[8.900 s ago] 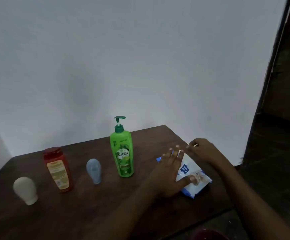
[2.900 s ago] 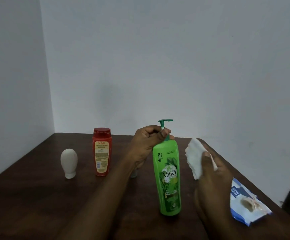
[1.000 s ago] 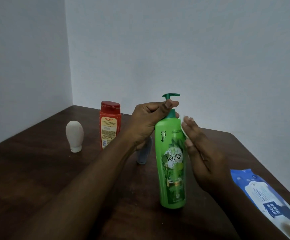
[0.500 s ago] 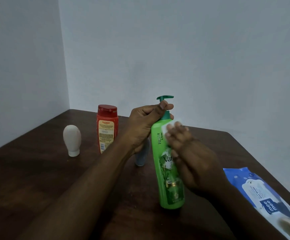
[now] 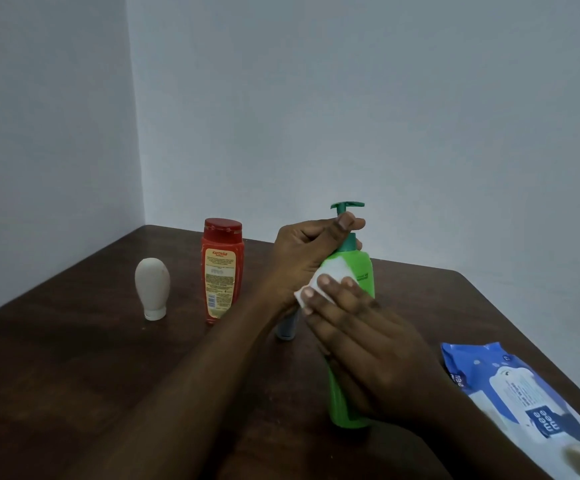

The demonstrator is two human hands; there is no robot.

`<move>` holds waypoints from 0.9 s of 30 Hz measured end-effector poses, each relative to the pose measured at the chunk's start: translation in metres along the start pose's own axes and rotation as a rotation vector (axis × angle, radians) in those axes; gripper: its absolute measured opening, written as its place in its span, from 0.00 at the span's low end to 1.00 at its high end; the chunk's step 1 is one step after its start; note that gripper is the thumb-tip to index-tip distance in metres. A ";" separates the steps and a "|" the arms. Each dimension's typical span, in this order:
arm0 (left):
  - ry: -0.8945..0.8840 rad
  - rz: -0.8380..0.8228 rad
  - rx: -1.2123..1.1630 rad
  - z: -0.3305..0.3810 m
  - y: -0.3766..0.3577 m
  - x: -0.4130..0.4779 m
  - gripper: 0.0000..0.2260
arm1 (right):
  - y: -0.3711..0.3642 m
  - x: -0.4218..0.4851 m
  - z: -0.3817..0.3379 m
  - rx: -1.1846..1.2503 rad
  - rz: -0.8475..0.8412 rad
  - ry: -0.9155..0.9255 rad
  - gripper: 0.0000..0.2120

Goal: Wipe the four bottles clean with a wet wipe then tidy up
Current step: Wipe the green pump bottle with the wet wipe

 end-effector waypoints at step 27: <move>0.023 -0.034 -0.049 -0.004 0.004 0.002 0.16 | 0.000 -0.023 0.052 0.222 0.202 -0.441 0.21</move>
Point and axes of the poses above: each hand's wrist, its own x-axis towards the middle knuckle, its own y-axis out of the back of the hand, z = x × y, the point moved 7 cm from there along x, towards the middle knuckle, and after that the axes turned 6 degrees about y, right-handed, at the moved point
